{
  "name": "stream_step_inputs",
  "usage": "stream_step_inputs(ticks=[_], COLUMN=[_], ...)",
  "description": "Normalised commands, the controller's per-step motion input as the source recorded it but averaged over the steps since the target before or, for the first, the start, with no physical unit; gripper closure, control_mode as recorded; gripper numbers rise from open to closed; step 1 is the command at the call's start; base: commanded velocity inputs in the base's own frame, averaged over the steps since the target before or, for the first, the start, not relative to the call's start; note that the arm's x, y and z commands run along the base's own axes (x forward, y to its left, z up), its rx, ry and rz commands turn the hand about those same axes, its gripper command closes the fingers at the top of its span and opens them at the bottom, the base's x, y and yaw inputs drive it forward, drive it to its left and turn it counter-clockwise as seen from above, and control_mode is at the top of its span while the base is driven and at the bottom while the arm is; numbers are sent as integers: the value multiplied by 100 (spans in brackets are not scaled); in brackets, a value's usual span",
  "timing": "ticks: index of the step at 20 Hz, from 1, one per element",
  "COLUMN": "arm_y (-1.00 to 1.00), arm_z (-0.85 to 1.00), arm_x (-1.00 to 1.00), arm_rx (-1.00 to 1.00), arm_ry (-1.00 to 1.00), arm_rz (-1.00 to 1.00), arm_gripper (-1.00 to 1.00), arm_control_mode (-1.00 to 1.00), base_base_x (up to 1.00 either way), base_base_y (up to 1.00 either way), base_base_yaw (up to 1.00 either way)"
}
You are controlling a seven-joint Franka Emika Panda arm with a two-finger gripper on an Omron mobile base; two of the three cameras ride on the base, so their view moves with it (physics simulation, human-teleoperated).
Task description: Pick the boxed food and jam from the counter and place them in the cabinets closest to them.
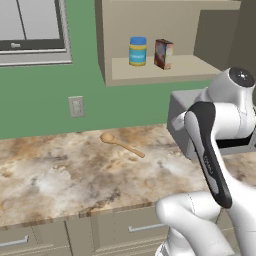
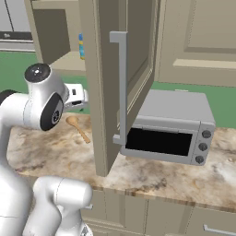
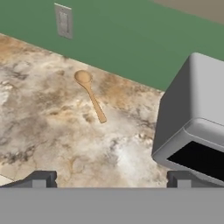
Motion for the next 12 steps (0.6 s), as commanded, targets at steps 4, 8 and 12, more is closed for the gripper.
stream_step_inputs(ticks=[4,8,12], arm_y=[0,0,0], arm_z=[-2,0,0], arm_x=[-15,0,0], arm_rx=[0,0,0], arm_ry=[0,0,0], arm_rz=[0,0,0], arm_gripper=[-100,-100,-100], arm_control_mode=[100,100,100], base_base_x=[0,-27,-54], base_base_y=[0,1,10], base_base_yaw=[0,4,9])
